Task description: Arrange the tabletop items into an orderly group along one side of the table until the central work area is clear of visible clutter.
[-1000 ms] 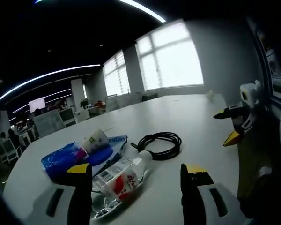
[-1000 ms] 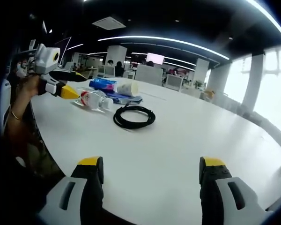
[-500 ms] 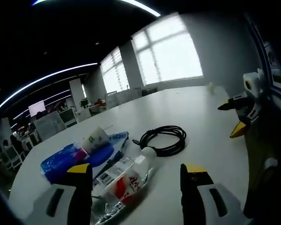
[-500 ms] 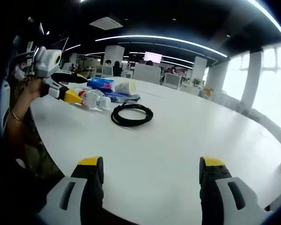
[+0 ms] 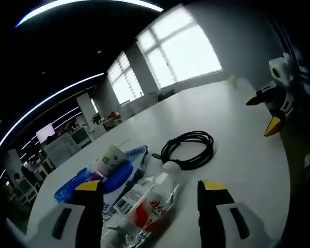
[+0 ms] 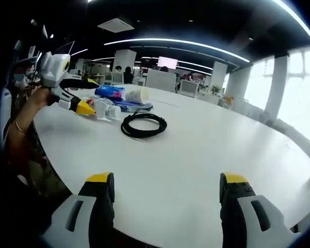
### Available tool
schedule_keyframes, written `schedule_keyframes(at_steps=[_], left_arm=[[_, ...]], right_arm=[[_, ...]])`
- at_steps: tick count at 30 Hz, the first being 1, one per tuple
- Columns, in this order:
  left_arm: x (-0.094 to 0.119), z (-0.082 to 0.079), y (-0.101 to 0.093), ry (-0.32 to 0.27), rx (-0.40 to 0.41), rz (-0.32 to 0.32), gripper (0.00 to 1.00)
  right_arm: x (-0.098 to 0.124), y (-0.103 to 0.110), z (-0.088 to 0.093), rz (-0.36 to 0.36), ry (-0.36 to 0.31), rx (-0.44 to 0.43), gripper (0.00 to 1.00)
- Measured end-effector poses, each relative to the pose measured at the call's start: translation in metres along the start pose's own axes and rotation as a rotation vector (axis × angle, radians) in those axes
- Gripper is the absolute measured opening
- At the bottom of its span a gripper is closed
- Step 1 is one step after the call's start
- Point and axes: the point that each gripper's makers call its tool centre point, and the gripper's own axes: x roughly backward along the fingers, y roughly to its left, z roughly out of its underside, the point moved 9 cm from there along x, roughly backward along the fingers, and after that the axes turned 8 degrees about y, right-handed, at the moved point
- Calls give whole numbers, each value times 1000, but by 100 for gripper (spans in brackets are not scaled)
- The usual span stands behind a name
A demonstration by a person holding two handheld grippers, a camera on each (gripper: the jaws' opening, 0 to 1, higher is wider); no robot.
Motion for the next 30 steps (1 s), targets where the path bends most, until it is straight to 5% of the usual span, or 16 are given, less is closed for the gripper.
schedule_keyframes(at_steps=[7, 15, 30], left_arm=[[-5, -4, -2, -15, -1, 4, 73], [-8, -7, -5, 24, -116, -52, 67], [-9, -15, -14, 36, -179, -65, 67]], right_arm=[[2, -2, -3, 7, -8, -4, 80], [2, -1, -1, 5, 1, -4, 79], [2, -1, 0, 0, 1, -8, 78]])
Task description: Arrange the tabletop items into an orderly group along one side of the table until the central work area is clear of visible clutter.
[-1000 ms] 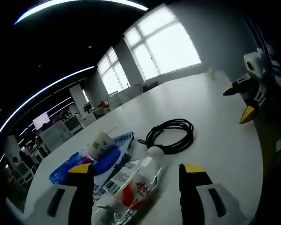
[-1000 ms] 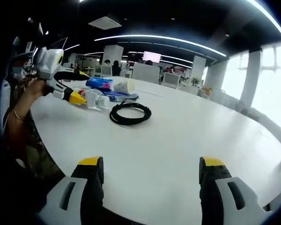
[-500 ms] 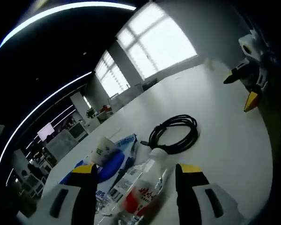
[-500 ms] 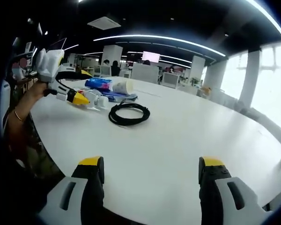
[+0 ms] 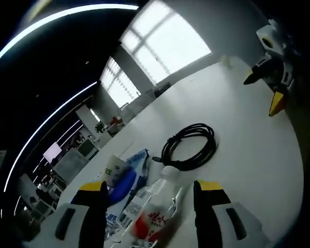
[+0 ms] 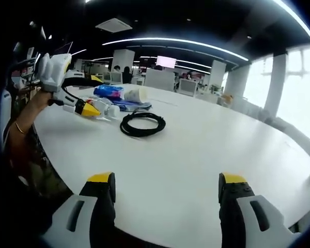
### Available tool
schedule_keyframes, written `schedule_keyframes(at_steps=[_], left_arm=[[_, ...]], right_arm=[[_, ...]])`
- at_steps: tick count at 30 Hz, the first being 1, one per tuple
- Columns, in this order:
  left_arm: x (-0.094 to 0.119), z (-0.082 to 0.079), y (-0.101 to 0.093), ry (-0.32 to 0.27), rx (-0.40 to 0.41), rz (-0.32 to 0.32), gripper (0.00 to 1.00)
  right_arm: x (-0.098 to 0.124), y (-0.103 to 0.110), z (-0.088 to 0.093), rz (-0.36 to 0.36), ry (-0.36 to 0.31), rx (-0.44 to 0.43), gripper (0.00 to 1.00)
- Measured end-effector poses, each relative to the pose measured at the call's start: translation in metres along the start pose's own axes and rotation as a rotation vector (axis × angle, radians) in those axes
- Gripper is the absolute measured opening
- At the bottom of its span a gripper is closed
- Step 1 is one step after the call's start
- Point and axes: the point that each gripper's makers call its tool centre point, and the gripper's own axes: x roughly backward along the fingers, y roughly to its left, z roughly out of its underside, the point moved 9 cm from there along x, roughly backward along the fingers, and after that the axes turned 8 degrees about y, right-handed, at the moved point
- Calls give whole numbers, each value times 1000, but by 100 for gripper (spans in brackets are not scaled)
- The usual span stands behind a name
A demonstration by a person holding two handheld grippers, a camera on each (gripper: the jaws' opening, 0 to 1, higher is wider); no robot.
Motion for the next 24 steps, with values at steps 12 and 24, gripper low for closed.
schedule_keyframes(at_steps=[12, 24], left_arm=[[-2, -4, -5, 54, -100, -80, 67], [-8, -7, -13, 88, -156, -108, 67]], right_arm=[[0, 2, -3, -6, -15, 5, 77], [-2, 0, 0, 14, 1, 16, 77]])
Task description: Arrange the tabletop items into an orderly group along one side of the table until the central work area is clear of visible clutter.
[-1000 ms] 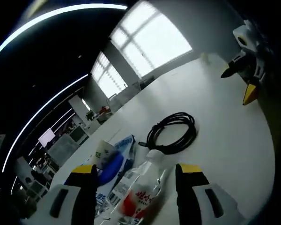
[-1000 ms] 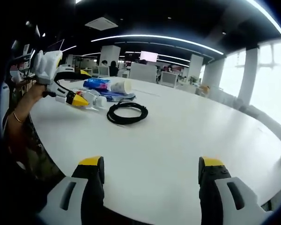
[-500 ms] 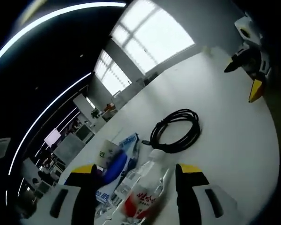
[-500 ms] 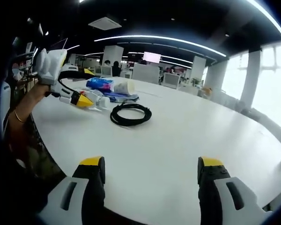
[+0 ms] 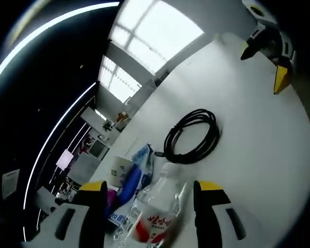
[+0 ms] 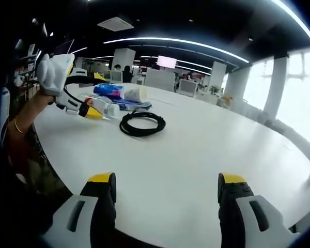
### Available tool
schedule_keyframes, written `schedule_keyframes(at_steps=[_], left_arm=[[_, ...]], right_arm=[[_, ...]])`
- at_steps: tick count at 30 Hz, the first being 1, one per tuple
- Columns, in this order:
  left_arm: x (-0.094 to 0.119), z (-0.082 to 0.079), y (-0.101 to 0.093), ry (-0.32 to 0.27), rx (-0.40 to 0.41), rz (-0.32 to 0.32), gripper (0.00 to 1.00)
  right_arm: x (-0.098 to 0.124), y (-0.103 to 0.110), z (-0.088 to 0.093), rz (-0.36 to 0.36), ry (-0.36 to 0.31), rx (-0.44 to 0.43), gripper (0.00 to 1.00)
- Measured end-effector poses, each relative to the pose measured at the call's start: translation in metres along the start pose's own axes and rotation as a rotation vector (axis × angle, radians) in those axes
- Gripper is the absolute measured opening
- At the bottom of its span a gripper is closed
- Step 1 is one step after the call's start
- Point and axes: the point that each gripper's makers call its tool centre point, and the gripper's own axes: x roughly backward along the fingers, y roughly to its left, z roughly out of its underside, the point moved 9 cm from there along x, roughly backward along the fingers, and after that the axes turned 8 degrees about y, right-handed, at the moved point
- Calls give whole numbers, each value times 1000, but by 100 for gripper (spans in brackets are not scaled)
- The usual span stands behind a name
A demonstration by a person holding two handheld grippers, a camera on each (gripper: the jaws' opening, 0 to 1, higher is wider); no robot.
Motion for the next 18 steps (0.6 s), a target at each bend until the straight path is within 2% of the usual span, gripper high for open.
schedule_keyframes(at_steps=[7, 13, 16, 18], left_arm=[[-5, -6, -2, 22, -80, -42, 66], [-8, -10, -3, 22, -60, -57, 66], [-9, -10, -5, 29, -105, -90, 66], [-11, -10, -7, 40, -130, -89, 66]], right_arm=[[-1, 3, 0, -13, 1, 4, 77], [-2, 1, 2, -4, 12, 0, 77], [-2, 0, 2, -6, 10, -4, 77], [-1, -1, 1, -5, 3, -10, 77]])
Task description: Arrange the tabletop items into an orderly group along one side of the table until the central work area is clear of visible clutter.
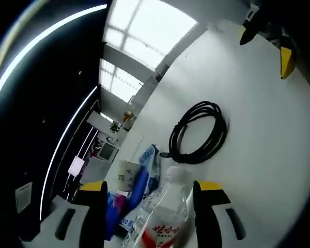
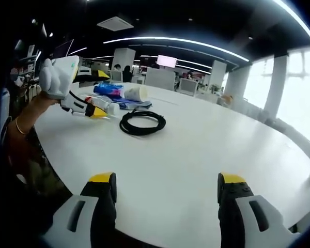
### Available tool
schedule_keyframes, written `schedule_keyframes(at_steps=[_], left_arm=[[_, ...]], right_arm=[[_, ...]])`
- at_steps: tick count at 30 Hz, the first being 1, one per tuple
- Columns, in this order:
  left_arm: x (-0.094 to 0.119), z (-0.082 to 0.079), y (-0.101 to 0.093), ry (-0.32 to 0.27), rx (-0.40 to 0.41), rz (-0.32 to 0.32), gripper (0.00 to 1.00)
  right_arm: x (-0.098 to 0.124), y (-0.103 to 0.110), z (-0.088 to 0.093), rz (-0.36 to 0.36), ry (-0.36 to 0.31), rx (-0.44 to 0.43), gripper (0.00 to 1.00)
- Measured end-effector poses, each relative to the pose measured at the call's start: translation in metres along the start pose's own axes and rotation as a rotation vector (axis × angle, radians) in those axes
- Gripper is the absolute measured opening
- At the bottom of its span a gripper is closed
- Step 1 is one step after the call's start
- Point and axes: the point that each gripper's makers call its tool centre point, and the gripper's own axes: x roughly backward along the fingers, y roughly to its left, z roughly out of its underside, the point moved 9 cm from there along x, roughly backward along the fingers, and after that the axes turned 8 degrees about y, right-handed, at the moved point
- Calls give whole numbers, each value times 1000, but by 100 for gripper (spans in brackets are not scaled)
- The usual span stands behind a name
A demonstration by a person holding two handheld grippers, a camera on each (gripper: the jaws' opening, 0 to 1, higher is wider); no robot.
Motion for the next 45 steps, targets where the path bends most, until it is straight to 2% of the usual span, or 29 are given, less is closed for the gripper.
schedule_keyframes(at_steps=[5, 7, 9, 13, 17, 21, 27, 30, 35, 39, 45], left_arm=[[-1, -2, -1, 8, -22, -25, 64], [0, -2, 3, 29, -37, -80, 64], [-1, -3, 1, 22, -53, -62, 64], [-2, -5, -2, 33, -66, -61, 63], [-3, -6, -3, 40, -114, -60, 63], [-6, -8, -4, 69, -110, -36, 63], [-8, -10, -4, 88, -112, -57, 63], [-8, -7, -6, 110, -115, -42, 61], [-5, -7, -6, 127, -188, -67, 60], [-3, -8, -5, 146, -188, -58, 58], [0, -7, 1, 162, -263, -82, 55]], right_arm=[[0, -1, -1, 3, -1, 3, 77], [-1, -1, 0, 0, 1, 3, 77], [-1, -1, 0, -1, 5, 4, 77], [-2, -2, -1, 1, 6, 6, 76], [-3, -3, -1, -1, 5, 5, 76], [-3, -1, 0, -21, -1, 8, 76], [-2, -3, 2, -29, -4, -3, 76], [-2, -4, 2, -29, -5, -7, 76], [-2, -4, 0, -35, -15, -6, 76], [-3, -5, 1, -33, -14, -5, 76], [-3, -5, 2, -40, -12, -13, 76]])
